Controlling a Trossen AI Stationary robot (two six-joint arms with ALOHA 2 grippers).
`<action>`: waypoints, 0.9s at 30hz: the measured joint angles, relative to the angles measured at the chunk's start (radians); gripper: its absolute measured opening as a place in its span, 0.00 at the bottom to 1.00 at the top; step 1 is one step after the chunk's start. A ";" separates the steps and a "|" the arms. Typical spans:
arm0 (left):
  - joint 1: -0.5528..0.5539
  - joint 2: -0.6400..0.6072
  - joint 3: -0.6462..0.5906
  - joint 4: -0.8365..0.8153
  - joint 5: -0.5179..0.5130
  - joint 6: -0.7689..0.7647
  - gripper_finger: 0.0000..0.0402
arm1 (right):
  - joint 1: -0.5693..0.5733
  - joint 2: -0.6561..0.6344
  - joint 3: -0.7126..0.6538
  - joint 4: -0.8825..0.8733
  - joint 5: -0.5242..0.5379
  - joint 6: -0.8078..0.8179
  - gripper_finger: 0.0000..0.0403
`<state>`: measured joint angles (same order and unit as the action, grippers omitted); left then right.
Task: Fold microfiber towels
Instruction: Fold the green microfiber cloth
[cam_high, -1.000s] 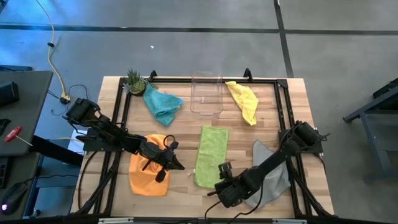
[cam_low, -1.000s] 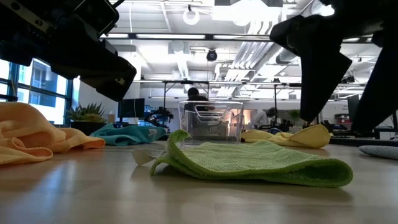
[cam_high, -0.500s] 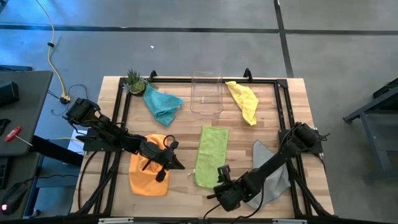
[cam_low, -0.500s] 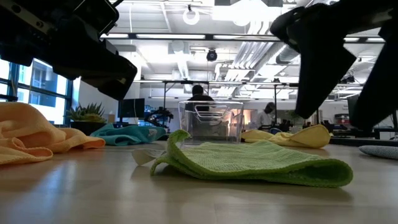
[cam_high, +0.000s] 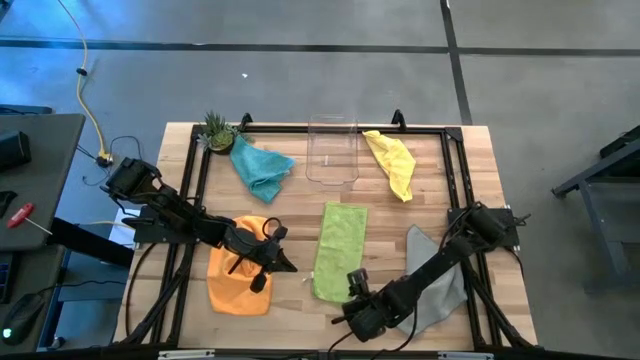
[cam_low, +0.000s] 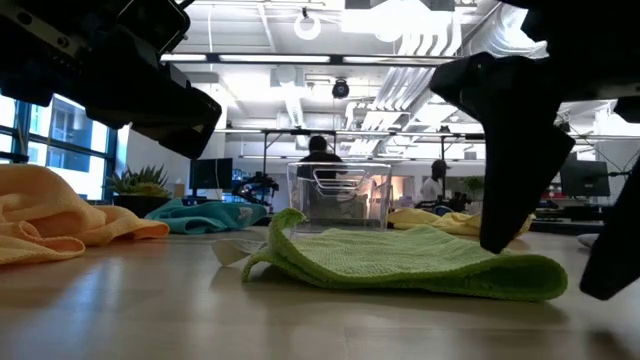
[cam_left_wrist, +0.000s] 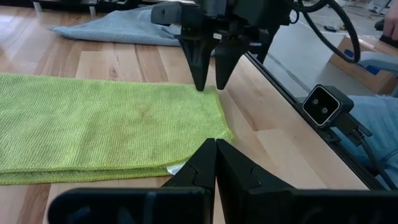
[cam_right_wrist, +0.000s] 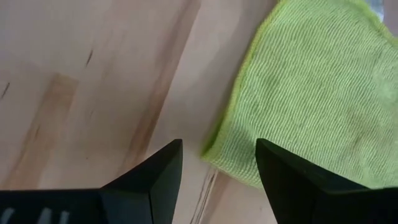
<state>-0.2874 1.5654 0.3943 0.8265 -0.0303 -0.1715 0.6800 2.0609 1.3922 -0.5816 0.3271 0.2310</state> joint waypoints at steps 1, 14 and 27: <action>0.000 0.000 0.000 0.000 0.000 0.000 0.00 | 0.000 0.002 0.000 -0.002 0.008 -0.008 0.48; 0.000 0.000 0.000 0.000 -0.003 0.000 0.00 | -0.001 0.031 0.003 0.007 0.025 -0.080 0.20; 0.000 0.000 0.000 0.002 -0.144 0.041 0.00 | -0.008 0.020 -0.004 0.016 0.081 -0.075 0.01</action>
<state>-0.2874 1.5654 0.3943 0.8287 -0.1746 -0.1307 0.6724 2.0811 1.3884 -0.5651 0.4084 0.1562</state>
